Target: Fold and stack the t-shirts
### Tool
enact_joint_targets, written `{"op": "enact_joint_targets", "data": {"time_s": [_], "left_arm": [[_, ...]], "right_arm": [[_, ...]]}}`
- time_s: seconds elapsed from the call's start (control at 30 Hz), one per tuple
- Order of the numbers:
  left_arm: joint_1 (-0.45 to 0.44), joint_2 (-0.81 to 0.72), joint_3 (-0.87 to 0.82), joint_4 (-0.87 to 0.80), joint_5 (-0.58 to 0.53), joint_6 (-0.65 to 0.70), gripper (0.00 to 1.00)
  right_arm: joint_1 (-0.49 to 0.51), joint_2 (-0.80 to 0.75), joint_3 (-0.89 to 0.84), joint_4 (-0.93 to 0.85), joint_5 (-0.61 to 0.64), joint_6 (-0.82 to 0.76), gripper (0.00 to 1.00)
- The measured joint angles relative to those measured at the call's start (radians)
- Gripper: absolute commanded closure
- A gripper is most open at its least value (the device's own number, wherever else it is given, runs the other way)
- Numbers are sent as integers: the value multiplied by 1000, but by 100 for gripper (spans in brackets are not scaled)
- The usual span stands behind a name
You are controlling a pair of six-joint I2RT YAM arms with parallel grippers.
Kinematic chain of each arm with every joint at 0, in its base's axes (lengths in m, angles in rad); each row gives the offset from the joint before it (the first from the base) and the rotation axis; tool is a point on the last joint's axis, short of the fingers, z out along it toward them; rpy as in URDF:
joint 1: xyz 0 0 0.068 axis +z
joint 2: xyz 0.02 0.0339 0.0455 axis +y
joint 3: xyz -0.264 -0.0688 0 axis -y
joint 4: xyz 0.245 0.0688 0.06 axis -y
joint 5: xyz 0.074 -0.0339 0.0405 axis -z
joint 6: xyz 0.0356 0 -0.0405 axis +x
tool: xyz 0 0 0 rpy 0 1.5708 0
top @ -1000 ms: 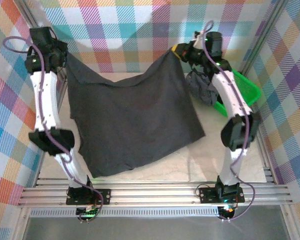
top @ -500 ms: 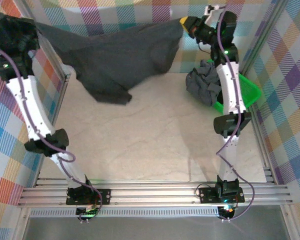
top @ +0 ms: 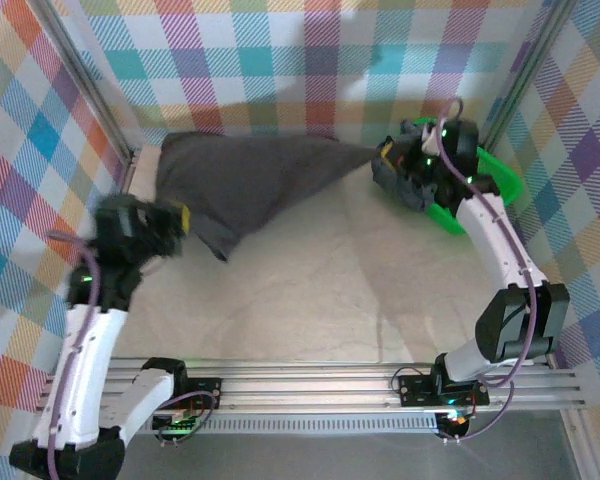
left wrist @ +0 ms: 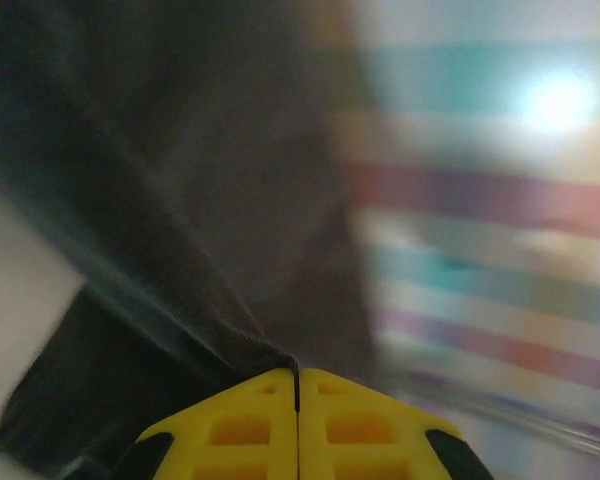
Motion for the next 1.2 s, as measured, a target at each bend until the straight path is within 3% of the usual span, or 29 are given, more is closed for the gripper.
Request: {"op": "enact_joint_targets", "data": {"time_s": [0.03, 0.1, 0.2, 0.27, 0.37, 0.43, 0.53, 0.73, 0.93, 1.07, 1.2], "left_arm": [[-21, 0, -95, -18, 2, -19, 48], [-37, -5, -203, -91, -3, -42, 38], [-36, -36, -191, -183, -48, -37, 37], [-23, -36, -125, -214, -69, -13, 40], [17, 17, -35, -213, -88, 36, 56], [53, 85, -11, -189, -90, 66, 70], [102, 239, 0, -146, -89, 99, 78], [188, 591, 24, -45, -62, 135, 81], [238, 846, 109, 13, -50, 181, 82], [262, 972, 132, 17, -47, 212, 86], [320, 974, 134, 13, -47, 228, 85]], "right_arm": [[0, -6, -72, -10, 27, -4, 59], [2, -6, -181, -44, 86, -18, 53], [8, -6, -270, -132, 174, -42, 52], [17, -6, -274, -160, 214, -64, 53], [63, 8, -224, -174, 260, -113, 57], [117, 54, -156, -171, 274, -158, 61], [180, 161, -65, -150, 269, -211, 67], [217, 408, 73, -169, 251, -299, 67], [209, 615, 281, -270, 285, -351, 64], [209, 713, 381, -343, 307, -365, 62], [211, 747, 422, -397, 306, -369, 63]]}}
